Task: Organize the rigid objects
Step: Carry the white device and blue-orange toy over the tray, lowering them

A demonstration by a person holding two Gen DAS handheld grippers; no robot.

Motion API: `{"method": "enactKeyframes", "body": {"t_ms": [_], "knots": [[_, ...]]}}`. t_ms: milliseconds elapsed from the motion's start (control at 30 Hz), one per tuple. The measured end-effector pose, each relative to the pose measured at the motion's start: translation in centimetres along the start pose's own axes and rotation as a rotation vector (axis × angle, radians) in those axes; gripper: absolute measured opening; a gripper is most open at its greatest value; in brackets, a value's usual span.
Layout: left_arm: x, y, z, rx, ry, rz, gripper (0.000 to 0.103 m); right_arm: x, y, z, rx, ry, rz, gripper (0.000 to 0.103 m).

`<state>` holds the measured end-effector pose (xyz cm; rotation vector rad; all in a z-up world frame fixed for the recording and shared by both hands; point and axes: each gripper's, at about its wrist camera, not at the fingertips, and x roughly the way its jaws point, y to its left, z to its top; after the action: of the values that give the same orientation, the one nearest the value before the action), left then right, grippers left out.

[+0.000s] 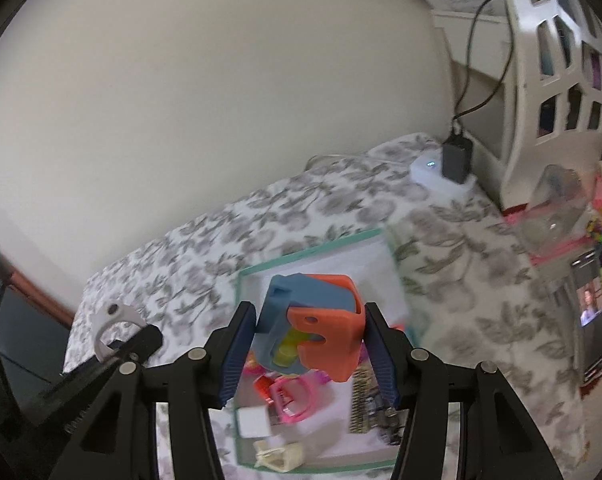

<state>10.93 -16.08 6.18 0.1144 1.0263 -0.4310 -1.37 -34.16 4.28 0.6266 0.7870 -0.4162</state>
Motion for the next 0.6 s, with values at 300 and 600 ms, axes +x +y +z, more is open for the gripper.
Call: {"method": "enactKeyframes", "body": {"t_ms": [300,600], "knots": [[3.5,-2.1,-0.1,-0.051,0.069,-0.049,0.056,2.6,-1.9,0.1,0.016,0.038,-0.066,0.057],[6.1,-2.4,0.4,-0.052,0.097,-0.022,0.056,5.5,-2.1,-0.2,0.004,0.097,-0.09,0.057]]}}
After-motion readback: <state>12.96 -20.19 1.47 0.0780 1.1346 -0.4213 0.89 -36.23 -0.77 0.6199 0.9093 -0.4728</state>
